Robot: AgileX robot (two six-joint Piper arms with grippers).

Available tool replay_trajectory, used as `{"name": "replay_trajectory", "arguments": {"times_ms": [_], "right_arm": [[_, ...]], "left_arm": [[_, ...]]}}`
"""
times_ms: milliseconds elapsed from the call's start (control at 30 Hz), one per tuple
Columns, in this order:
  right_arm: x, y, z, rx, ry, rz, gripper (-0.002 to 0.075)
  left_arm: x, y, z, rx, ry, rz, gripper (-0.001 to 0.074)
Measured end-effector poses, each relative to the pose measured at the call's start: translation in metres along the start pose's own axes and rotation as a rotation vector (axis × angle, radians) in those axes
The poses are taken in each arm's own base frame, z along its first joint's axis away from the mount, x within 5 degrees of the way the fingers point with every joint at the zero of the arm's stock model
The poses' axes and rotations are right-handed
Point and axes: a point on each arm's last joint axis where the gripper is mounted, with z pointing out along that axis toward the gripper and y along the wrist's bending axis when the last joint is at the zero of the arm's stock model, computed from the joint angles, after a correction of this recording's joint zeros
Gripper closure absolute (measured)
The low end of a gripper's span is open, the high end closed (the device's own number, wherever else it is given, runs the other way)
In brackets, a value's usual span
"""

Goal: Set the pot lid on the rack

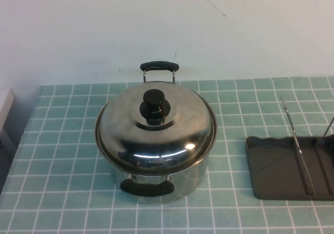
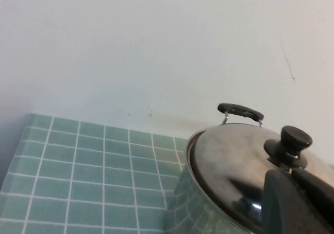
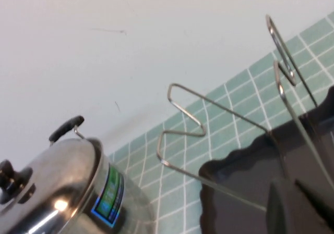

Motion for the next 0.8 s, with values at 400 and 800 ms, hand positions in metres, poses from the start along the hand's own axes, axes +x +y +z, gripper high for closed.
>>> {"name": "replay_trajectory", "arguments": {"times_ms": [400, 800], "right_arm": [[-0.001, 0.001, 0.000, -0.005, -0.009, -0.081, 0.0728], [0.002, 0.001, 0.000, -0.009, 0.021, -0.097, 0.0728]], "left_arm": [[-0.059, -0.035, 0.060, 0.236, 0.213, 0.329, 0.0734], [-0.044, -0.075, 0.161, 0.370, 0.366, 0.395, 0.0318]]}}
